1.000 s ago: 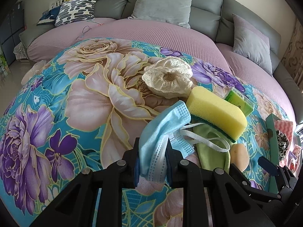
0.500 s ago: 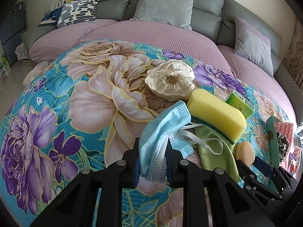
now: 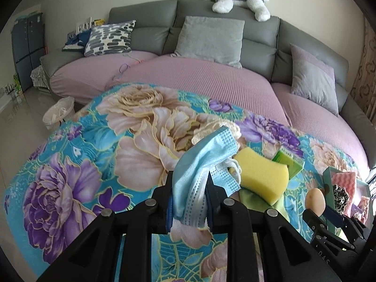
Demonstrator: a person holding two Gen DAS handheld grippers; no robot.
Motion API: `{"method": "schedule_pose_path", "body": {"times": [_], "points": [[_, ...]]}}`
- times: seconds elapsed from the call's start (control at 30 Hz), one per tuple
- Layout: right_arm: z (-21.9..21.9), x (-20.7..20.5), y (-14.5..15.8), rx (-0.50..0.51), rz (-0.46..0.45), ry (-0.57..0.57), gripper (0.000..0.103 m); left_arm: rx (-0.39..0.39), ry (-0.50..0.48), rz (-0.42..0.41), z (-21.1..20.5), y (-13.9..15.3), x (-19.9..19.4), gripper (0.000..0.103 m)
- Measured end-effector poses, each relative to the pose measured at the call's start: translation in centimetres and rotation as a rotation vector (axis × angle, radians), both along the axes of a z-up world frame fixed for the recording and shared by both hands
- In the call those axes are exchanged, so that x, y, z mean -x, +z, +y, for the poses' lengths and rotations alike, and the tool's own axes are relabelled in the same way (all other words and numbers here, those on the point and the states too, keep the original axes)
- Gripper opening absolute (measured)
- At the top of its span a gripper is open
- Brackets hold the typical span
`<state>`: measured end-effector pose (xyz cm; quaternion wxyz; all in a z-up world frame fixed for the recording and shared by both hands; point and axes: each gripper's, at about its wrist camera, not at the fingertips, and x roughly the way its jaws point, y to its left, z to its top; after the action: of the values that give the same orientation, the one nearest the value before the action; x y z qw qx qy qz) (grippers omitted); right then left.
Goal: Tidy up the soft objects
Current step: 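Grasp the blue face mask with the left gripper while the right grasps the tan round sponge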
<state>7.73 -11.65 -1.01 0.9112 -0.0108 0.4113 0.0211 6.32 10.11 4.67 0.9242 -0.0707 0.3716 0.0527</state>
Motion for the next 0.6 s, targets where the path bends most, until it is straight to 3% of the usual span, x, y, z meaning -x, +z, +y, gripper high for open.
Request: {"method": "schedule_pose_path", "body": {"times": [0.33,0.6], "points": [[-2.1,0.5,0.9,-0.012,-0.014,-0.04,0.051,-0.031,-0.022,-0.059,-1.4,2.0,0.8,0.023],[-5.4,1.1,1.6,-0.032,-0.036,-0.109,0.051,-0.035,-0.139,-0.055,-6.8,2.0,0.0,0.023]]}}
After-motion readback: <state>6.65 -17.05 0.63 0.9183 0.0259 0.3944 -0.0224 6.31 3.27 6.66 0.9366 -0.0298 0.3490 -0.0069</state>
